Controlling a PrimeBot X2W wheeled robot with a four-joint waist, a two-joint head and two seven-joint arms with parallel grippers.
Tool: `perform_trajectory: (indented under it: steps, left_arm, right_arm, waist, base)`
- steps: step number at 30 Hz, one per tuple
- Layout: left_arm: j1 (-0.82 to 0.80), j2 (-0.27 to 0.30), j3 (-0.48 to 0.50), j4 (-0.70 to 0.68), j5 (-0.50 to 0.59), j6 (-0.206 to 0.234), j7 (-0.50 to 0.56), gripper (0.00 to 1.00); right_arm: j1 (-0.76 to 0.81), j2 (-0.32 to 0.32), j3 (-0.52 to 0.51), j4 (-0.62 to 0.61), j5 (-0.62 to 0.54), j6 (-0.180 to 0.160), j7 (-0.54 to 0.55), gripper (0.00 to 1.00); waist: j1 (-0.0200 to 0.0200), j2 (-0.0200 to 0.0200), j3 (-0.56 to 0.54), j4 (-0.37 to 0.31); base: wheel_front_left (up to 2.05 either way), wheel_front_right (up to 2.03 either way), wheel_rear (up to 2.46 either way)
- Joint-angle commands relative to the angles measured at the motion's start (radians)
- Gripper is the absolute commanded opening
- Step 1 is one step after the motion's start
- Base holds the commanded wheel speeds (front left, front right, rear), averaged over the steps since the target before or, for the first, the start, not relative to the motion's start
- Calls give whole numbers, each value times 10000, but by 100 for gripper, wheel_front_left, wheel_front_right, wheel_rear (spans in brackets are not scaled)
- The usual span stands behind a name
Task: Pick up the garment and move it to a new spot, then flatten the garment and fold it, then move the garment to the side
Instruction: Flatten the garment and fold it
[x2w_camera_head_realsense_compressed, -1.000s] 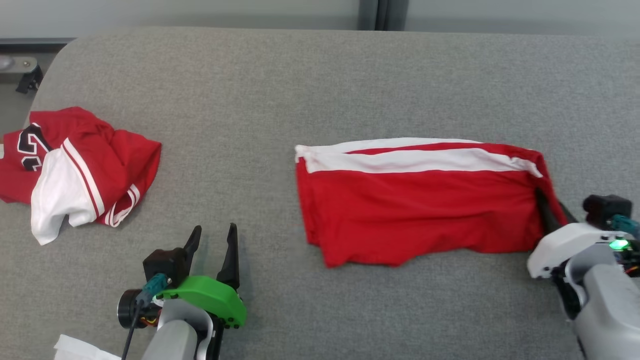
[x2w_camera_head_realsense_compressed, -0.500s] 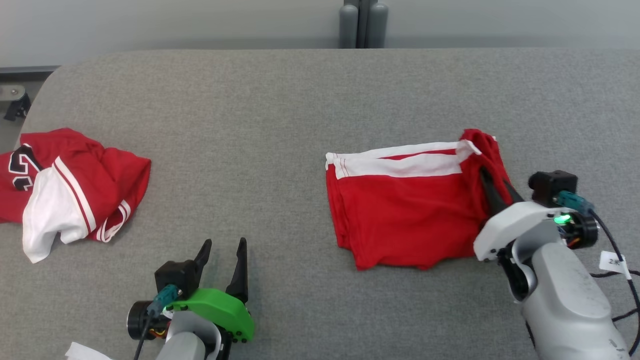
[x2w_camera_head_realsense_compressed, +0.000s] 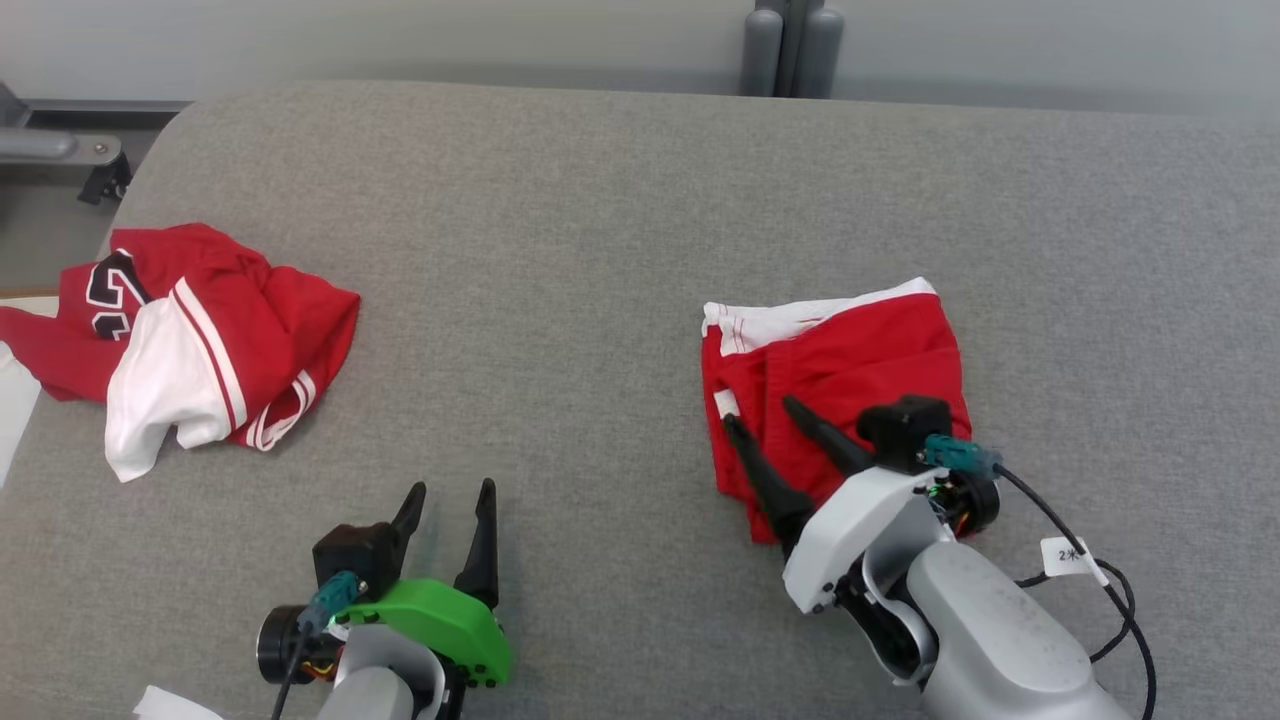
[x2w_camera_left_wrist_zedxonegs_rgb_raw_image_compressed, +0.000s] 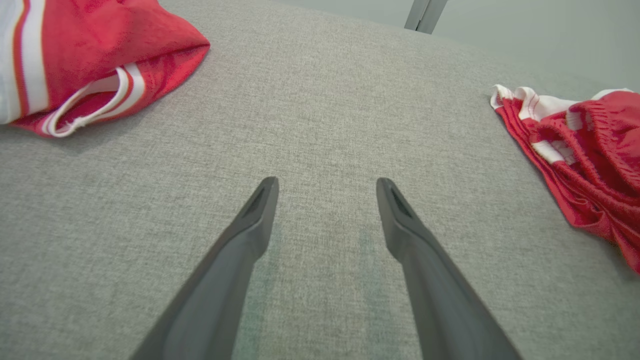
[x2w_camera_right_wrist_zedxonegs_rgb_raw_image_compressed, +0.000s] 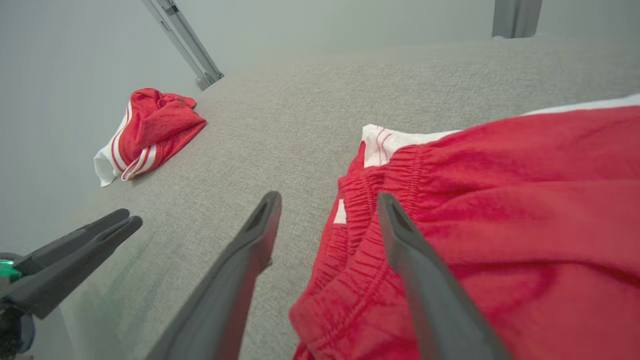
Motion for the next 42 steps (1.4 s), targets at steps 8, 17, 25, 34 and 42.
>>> perform_trajectory:
  steps: [8,17,25,34,42]
  left_arm:
    - [353,25,407,-350,346,68,-30,100]
    - [741,26,960,-1567,1197,-10,-19,100]
    - [1396,28,1259,-2291,1778,-141,-18,100]
    - [2423,28,1188,-2785,1818,-212,-18,100]
    - [2653,28,1059,-2956,1729,-195,-18,100]
  right_arm:
    - [-208,-63,-500,438,-1074,-11,-1264,100]
    - [781,-53,-3709,-549,-3533,-11,-1472,100]
    - [2127,-48,-4977,-1075,-3773,-11,-1476,100]
    - [3327,-49,-5021,-773,-3594,-12,-1479,100]
    - [3414,-50,-4937,-784,-3540,-12,-1480,100]
  waist:
    - [0,0,-113,-253]
    - [0,0,-389,-758]
    - [0,0,-854,-1124]
    - [0,0,-1372,-1332]
    - [0,0,-1284,-1277]
  base:
    - [0,0,0]
    - [0,0,0]
    - [0,0,0]
    - [0,0,0]
    - [0,0,0]
